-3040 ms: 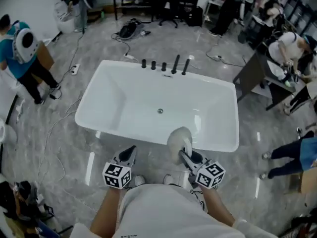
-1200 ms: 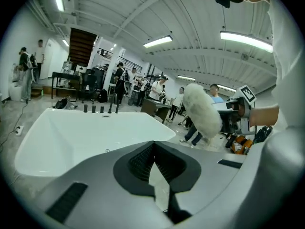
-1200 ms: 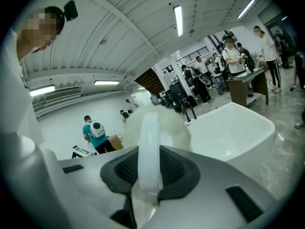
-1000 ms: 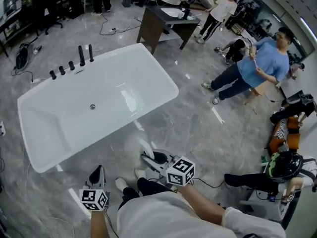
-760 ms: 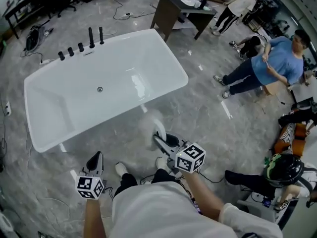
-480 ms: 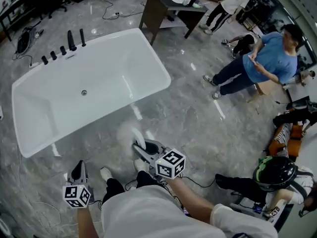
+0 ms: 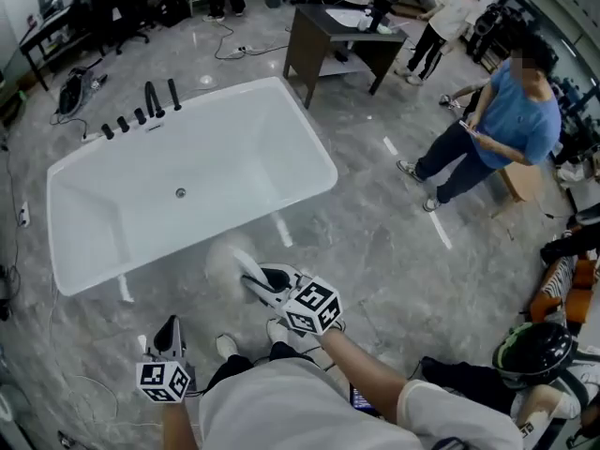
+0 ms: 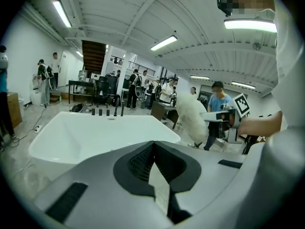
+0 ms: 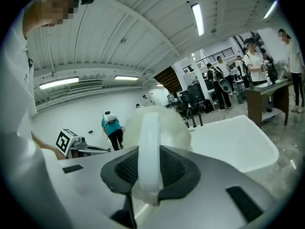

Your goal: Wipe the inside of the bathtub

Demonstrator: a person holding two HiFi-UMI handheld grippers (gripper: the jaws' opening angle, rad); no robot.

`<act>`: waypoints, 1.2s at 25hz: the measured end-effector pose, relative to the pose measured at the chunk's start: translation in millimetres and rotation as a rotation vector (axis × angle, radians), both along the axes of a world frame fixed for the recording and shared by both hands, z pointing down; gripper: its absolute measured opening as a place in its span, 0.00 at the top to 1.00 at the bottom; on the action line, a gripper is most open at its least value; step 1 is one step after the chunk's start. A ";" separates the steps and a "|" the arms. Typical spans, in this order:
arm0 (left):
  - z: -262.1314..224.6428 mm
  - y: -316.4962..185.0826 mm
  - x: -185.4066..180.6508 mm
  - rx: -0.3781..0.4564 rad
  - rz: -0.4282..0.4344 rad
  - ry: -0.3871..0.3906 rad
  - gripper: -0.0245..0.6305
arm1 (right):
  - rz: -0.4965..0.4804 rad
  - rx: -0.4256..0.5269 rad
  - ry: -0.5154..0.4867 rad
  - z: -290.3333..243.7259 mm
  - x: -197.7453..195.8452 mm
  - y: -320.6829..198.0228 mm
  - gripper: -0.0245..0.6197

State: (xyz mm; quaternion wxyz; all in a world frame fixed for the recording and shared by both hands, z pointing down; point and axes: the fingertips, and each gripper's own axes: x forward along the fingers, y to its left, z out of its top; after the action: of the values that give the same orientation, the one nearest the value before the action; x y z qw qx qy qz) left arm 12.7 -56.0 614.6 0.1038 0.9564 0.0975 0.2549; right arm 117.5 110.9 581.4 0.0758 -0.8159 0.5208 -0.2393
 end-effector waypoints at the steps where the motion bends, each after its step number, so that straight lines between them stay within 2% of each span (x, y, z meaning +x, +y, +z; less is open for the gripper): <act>1: -7.5 -8.6 4.9 0.006 0.007 0.019 0.95 | 0.020 0.014 -0.010 -2.5 -0.1 -5.8 0.82; 3: -26.9 -27.5 17.6 0.017 -0.008 0.073 0.95 | 0.033 0.040 -0.021 -10.4 -0.7 -20.6 0.82; 6: -47.2 -35.5 29.4 0.014 -0.035 0.124 0.95 | 0.003 0.030 -0.003 -23.7 -11.7 -33.9 0.82; 13: -79.9 -42.7 20.8 -0.005 0.011 0.188 0.94 | -0.051 -0.016 0.095 -56.9 -30.4 -80.2 0.82; 18: -101.1 -42.8 12.0 0.052 0.134 0.235 0.94 | -0.068 -0.085 0.136 -49.8 -35.1 -90.3 0.82; 21: -105.2 -42.7 15.8 0.044 0.149 0.241 0.94 | -0.066 -0.098 0.123 -44.6 -35.0 -87.6 0.82; 23: -108.6 -36.1 19.7 0.043 0.172 0.244 0.90 | -0.089 -0.124 0.142 -42.9 -39.1 -88.0 0.82; 24: -111.7 -28.6 20.4 0.055 0.210 0.246 0.85 | -0.115 -0.148 0.164 -40.8 -43.3 -89.8 0.82; 26: -121.2 -3.9 18.0 0.154 0.356 0.258 0.69 | -0.228 -0.236 0.247 -32.7 -56.5 -97.1 0.82; 30: -119.2 45.1 1.5 0.589 0.777 0.252 0.63 | -0.614 -0.463 0.470 -19.7 -96.8 -110.7 0.82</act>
State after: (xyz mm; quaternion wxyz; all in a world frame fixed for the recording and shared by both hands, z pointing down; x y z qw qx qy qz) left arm 14.2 -10.9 495.4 -0.2855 0.8615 0.3820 0.1741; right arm 20.8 0.1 561.7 -0.3036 -0.6511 0.6748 -0.1692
